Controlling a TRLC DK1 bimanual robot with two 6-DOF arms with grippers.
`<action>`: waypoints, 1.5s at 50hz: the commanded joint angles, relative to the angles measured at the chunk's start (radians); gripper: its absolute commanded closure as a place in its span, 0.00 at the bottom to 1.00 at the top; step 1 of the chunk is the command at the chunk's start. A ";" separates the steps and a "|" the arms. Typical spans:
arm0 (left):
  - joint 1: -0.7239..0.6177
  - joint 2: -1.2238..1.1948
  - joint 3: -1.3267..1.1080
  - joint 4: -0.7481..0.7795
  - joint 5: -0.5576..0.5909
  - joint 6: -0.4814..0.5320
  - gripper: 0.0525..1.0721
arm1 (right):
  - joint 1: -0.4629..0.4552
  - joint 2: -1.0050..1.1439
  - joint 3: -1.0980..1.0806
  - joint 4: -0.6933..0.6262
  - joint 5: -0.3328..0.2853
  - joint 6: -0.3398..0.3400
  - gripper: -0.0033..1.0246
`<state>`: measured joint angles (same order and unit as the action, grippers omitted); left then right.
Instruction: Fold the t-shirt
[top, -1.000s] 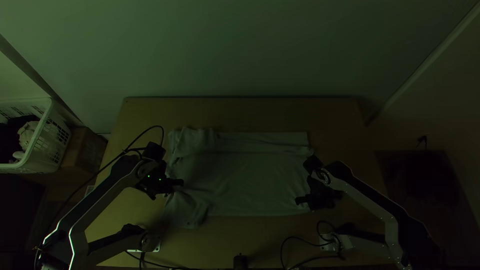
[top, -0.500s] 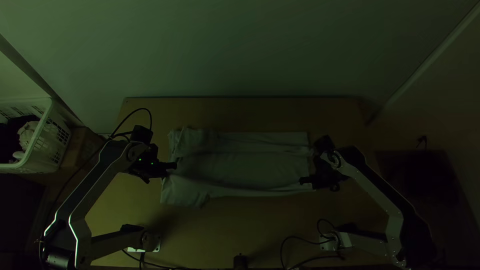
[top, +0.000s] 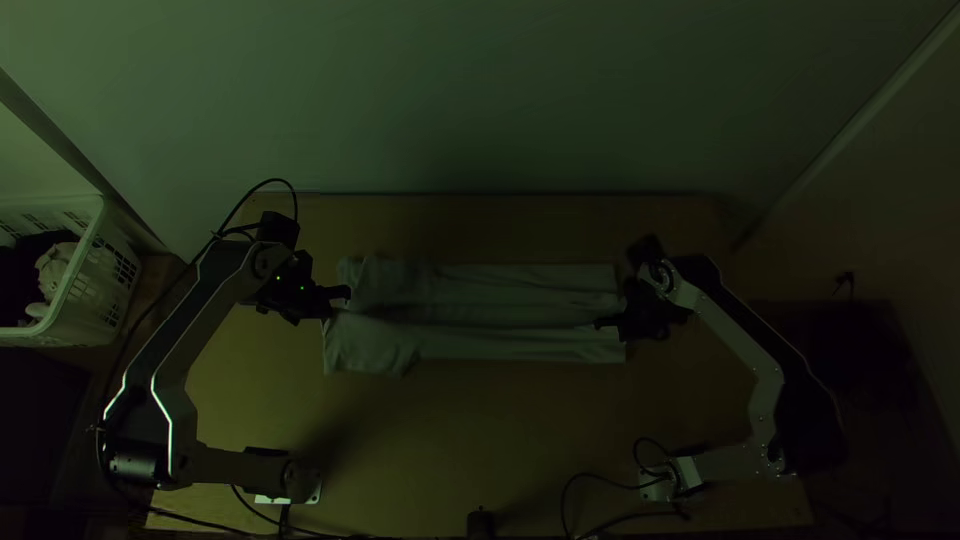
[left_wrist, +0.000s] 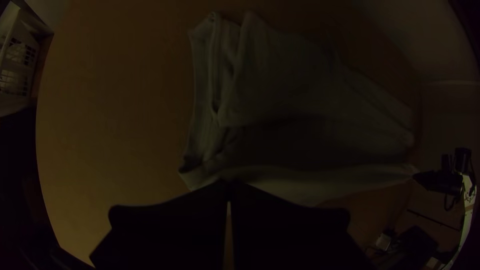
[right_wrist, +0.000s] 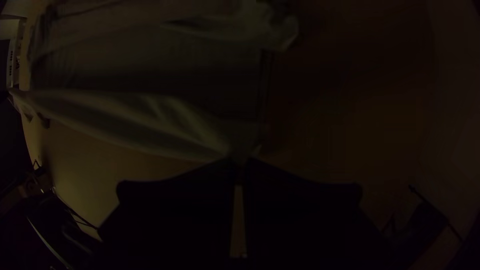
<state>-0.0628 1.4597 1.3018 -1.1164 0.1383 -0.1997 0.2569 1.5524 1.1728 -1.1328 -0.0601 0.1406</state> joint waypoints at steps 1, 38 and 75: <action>0.023 0.059 0.076 -0.016 0.000 0.029 0.97 | -0.019 0.057 0.056 0.015 0.014 -0.021 0.98; 0.063 0.476 0.513 -0.023 0.011 0.026 0.91 | -0.090 0.457 0.510 0.028 0.013 -0.013 0.82; 0.354 0.257 0.195 0.216 0.520 0.183 0.04 | -0.222 0.219 0.498 0.153 0.016 0.017 0.04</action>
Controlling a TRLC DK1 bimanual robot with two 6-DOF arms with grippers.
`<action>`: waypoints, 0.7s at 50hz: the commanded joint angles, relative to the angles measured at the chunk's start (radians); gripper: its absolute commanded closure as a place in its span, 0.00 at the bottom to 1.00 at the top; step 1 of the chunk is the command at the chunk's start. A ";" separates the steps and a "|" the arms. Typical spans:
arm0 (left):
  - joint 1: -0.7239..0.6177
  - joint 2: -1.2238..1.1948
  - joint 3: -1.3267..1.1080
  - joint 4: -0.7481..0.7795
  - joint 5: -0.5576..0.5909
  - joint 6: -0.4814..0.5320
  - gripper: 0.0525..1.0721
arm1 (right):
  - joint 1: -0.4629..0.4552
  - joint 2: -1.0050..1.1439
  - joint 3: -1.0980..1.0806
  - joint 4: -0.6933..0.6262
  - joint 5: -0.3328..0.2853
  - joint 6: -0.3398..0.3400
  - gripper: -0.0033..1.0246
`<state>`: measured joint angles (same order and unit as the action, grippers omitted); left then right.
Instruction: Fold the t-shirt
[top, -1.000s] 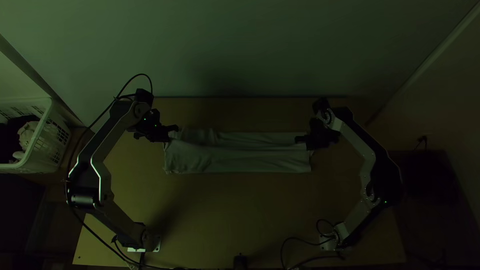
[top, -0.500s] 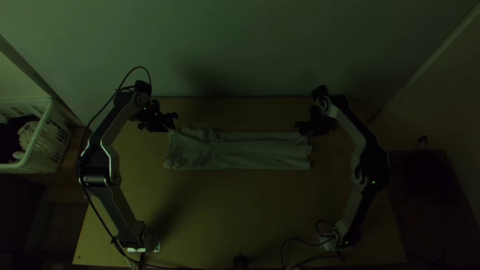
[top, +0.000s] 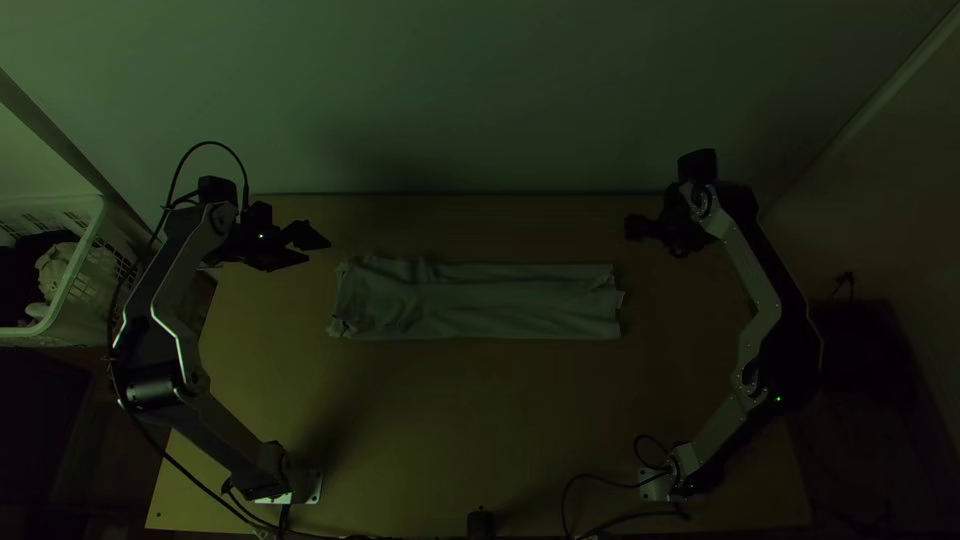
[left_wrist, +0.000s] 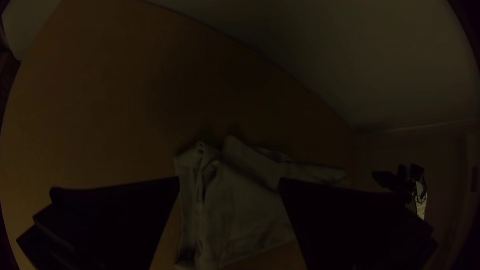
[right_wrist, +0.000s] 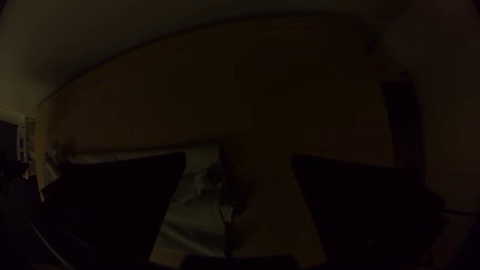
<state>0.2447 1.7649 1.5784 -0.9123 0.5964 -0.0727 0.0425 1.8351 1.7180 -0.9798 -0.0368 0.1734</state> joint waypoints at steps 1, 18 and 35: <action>0.054 -0.053 -0.093 0.009 0.080 0.079 0.04 | -0.007 -0.074 -0.054 0.000 -0.008 -0.017 0.04; 0.143 -0.042 -0.301 0.067 0.224 0.272 0.04 | 0.000 -0.201 -0.101 -0.002 -0.034 -0.015 0.04; 0.160 0.091 -0.328 0.107 0.287 0.324 0.04 | 0.037 -0.247 -0.130 -0.002 -0.034 -0.009 0.04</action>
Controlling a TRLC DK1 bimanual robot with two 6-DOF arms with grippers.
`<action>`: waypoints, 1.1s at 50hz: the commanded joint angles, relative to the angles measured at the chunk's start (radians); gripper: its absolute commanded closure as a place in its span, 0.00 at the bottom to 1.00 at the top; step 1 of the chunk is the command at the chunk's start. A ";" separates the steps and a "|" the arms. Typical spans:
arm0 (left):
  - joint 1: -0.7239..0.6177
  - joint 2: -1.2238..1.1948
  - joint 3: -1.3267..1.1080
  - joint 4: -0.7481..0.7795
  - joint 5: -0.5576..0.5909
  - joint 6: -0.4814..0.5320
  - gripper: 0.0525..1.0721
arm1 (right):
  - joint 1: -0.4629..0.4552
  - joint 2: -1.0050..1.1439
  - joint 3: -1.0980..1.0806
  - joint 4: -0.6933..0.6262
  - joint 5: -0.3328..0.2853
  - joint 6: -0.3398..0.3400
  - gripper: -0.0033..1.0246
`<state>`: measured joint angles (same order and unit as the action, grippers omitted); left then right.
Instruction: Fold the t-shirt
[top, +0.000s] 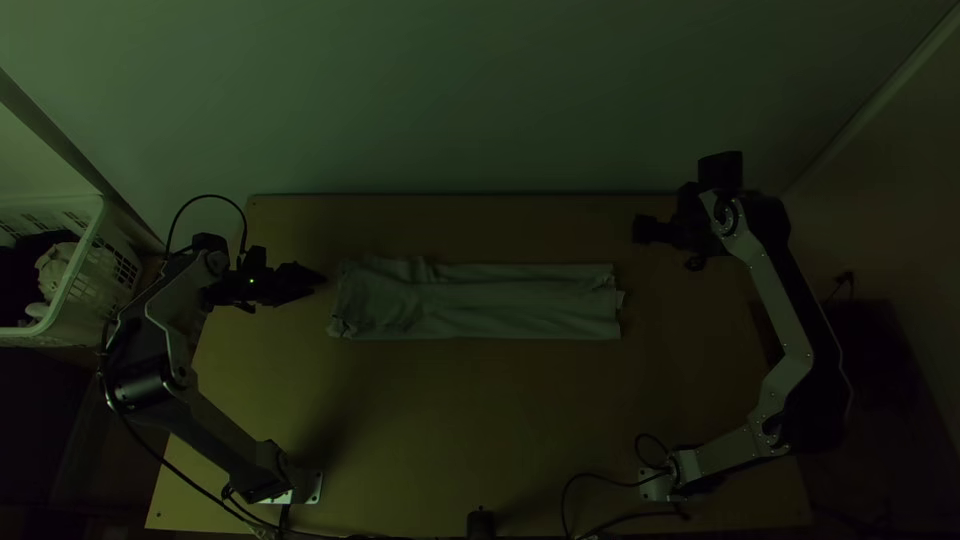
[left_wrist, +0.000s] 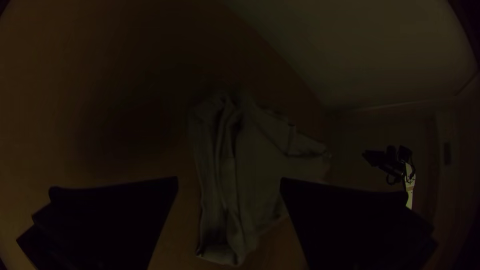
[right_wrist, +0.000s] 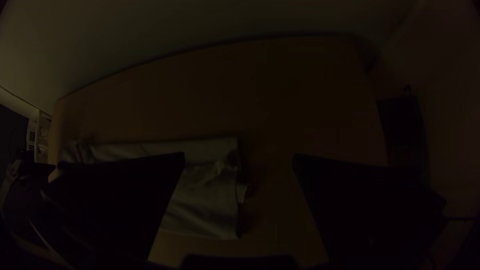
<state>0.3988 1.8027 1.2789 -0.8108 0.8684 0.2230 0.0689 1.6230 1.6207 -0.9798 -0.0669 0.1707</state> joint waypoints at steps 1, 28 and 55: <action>0.005 0.061 -0.030 0.007 0.015 0.030 0.04 | 0.012 -0.037 -0.036 -0.002 -0.004 -0.007 0.04; -0.120 0.112 -0.093 0.039 0.017 0.015 0.04 | 0.055 -0.060 -0.125 0.000 -0.004 0.007 0.04; -0.457 0.098 -0.121 0.263 -0.155 -0.289 0.04 | 0.046 -0.101 -0.166 0.000 -0.004 0.003 0.04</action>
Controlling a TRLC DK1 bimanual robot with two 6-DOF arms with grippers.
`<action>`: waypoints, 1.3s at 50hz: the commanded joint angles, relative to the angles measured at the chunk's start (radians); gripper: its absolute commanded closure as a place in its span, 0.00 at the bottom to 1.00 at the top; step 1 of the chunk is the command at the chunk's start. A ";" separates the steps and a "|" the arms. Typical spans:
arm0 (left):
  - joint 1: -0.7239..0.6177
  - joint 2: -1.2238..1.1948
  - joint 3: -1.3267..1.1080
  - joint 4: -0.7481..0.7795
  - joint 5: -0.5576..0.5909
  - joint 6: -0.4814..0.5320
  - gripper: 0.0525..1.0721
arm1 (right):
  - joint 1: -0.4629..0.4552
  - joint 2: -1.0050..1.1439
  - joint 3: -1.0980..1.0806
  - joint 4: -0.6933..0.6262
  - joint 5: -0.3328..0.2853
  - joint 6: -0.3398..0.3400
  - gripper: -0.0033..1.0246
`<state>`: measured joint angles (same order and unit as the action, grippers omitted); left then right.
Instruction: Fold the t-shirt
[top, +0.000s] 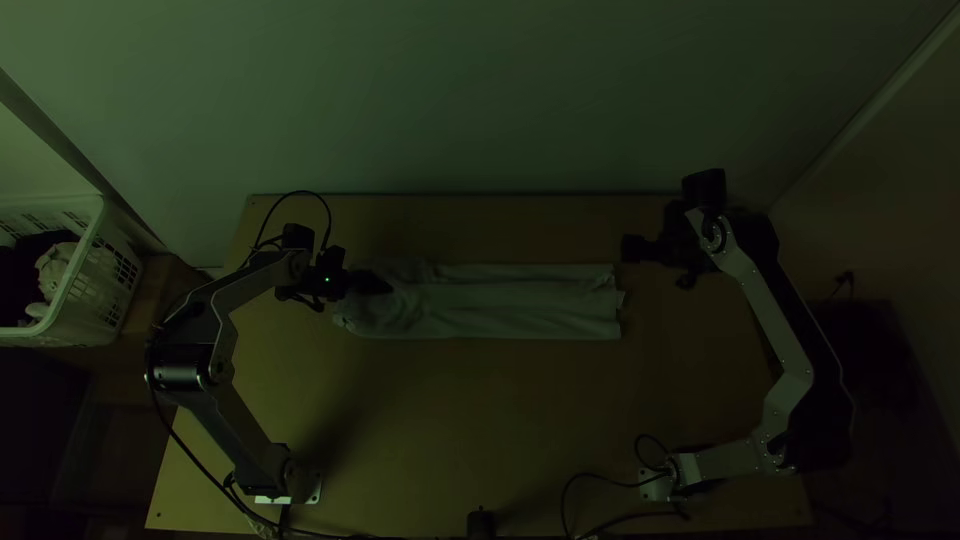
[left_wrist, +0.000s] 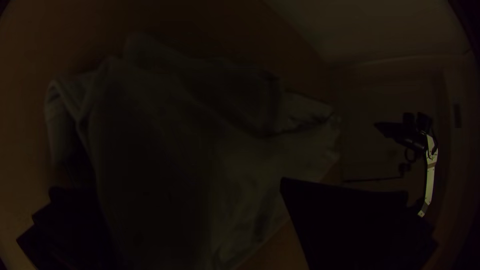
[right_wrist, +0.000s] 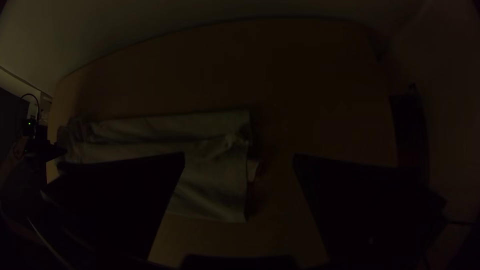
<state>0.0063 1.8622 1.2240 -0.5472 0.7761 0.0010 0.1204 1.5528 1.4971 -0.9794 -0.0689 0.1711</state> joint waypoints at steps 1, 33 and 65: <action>-0.074 0.037 -0.066 0.006 -0.074 -0.079 0.04 | -0.007 -0.033 -0.047 0.002 -0.002 0.002 0.04; 0.015 -0.109 -0.061 -0.088 -0.299 -0.171 0.97 | -0.031 -0.114 -0.270 0.171 -0.003 -0.005 0.04; 0.506 -0.143 0.131 -0.352 -0.454 0.189 0.97 | -0.054 -0.115 -0.342 0.286 -0.016 -0.053 0.04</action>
<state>0.4683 1.7287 1.2953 -0.8600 0.3454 0.1268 0.0753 1.4620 1.1831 -0.7063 -0.0772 0.1341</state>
